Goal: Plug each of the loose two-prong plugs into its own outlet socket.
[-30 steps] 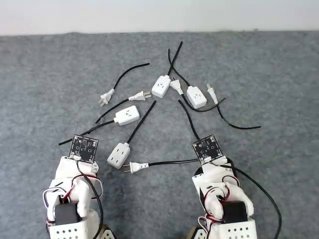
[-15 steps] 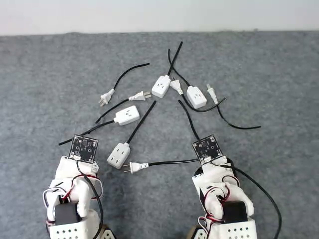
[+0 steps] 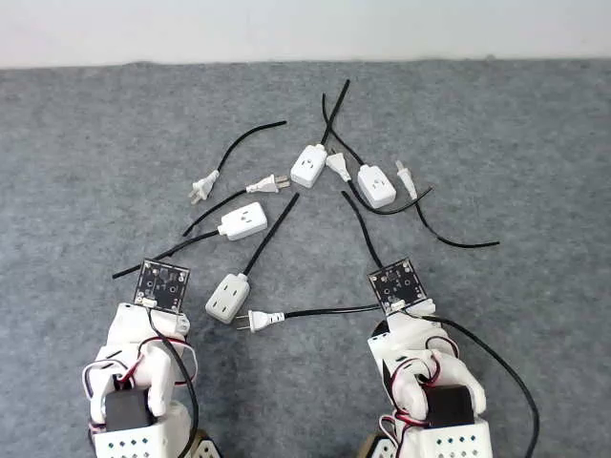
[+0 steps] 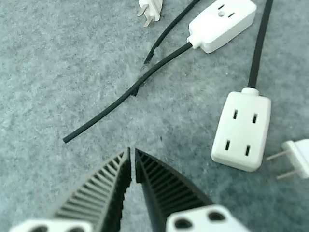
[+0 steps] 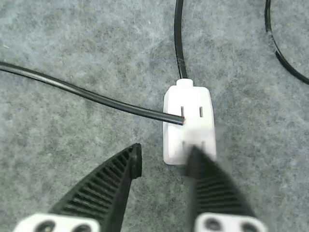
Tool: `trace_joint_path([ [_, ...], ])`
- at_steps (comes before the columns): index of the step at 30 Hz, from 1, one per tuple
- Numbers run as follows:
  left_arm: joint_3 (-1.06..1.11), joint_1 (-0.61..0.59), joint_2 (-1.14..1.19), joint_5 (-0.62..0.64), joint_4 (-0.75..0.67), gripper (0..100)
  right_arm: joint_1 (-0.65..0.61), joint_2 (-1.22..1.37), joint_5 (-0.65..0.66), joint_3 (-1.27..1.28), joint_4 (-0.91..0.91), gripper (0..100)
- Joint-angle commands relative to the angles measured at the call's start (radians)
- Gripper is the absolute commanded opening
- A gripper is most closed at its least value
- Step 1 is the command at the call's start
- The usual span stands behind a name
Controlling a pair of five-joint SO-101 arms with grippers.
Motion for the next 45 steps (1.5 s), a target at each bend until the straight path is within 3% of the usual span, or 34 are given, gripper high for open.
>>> trace_joint_path([
  [1,-0.01,0.0,-0.014,-0.009,0.005,2,0.01,-0.012,-0.005,0.02,0.01,5.8],
  [6,-0.01,0.002,-0.014,-0.009,0.005,2,0.007,-0.012,-0.005,0.02,0.004,0.8],
  [20,-0.015,-0.009,-0.014,-0.012,0.046,2,0.005,-0.013,-0.003,0.02,-0.018,2.7],
  [27,-0.067,-0.101,-0.014,-0.012,0.048,2,0.005,-0.013,-0.003,0.02,-0.018,2.9],
  [45,-0.102,-0.104,-0.014,-0.011,0.054,2,0.008,-0.013,-0.002,0.017,-0.054,3.1],
])
